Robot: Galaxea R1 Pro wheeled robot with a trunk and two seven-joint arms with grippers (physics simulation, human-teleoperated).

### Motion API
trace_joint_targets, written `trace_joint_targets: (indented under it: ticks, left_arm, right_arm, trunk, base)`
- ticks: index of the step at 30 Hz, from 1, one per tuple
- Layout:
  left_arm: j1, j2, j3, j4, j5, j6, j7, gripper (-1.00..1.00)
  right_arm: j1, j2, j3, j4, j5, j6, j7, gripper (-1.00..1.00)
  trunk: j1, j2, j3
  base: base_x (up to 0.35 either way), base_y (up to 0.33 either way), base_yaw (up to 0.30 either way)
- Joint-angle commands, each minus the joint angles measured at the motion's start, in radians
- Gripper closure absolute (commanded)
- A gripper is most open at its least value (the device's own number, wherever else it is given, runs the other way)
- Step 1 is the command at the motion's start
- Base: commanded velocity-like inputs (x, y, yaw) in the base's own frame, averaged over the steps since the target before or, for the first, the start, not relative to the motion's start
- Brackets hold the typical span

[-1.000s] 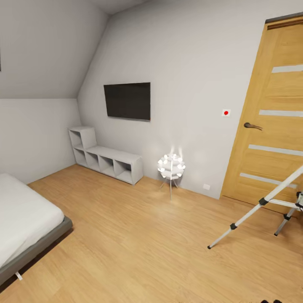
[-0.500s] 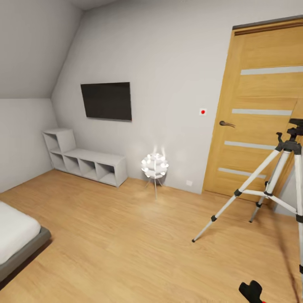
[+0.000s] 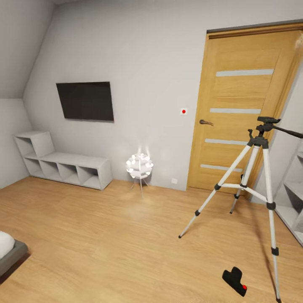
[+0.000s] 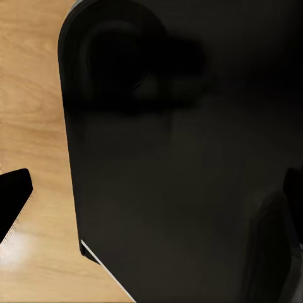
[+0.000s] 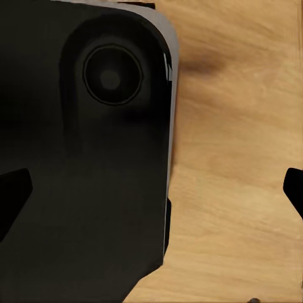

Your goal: Attach the digital camera to the camera tripod in the bedroom.

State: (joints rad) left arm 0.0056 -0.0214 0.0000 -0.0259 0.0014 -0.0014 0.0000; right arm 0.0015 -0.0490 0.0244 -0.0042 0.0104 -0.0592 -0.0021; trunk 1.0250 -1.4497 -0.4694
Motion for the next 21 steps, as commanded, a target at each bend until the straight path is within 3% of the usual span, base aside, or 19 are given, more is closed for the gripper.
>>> trace_joint_targets:
  ticks: [1, 21]
  left_arm:
    - [0.001, 0.000, 0.000, -0.002, 0.000, 0.000, 0.000, -1.00]
    - [0.001, -0.018, 0.000, -0.002, 0.000, -0.001, -0.002, -1.00]
  right_arm:
    - [0.000, 0.000, 0.002, 0.000, 0.001, -0.003, 0.000, -1.00]
    - [0.000, 0.000, 0.008, 0.000, 0.003, -0.063, 0.000, -1.00]
  trunk:
    - [0.000, 0.000, -0.001]
    - [0.000, 0.000, 0.007]
  base:
    - [0.000, 0.000, -0.229]
    - [0.000, 0.000, -0.206]
